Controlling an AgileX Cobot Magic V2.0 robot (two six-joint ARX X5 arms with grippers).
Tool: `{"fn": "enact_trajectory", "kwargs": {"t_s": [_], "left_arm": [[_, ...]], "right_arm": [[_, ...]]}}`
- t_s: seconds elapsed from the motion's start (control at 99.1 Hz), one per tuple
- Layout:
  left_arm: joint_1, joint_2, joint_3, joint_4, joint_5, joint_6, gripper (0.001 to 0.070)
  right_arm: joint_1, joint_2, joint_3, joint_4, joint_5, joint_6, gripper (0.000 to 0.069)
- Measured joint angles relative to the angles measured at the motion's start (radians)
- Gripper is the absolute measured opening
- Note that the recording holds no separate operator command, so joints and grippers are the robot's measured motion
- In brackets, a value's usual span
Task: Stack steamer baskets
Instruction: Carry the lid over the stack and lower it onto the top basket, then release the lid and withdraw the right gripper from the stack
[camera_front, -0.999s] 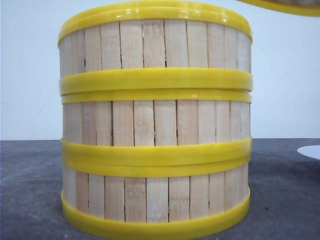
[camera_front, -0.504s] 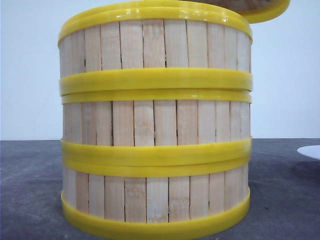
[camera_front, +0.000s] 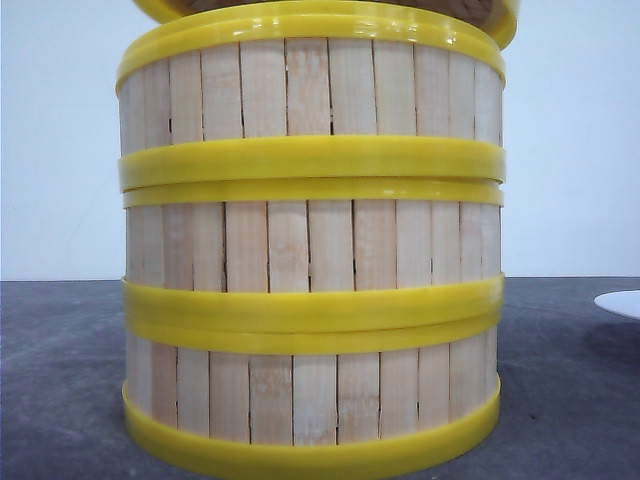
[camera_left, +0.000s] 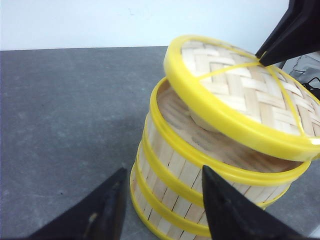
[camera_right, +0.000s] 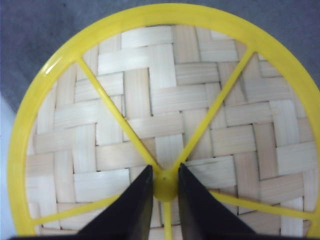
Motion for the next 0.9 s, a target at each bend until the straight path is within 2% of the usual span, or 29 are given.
{"fn": "enact_trajectory", "kwargs": {"t_s": [0.898], "left_arm": [[0.0, 0.0, 0.0, 0.0, 0.0, -0.002, 0.0275]], "right_arm": [[0.004, 0.08, 0.003, -0.015, 0.0, -0.032, 0.0056]]}}
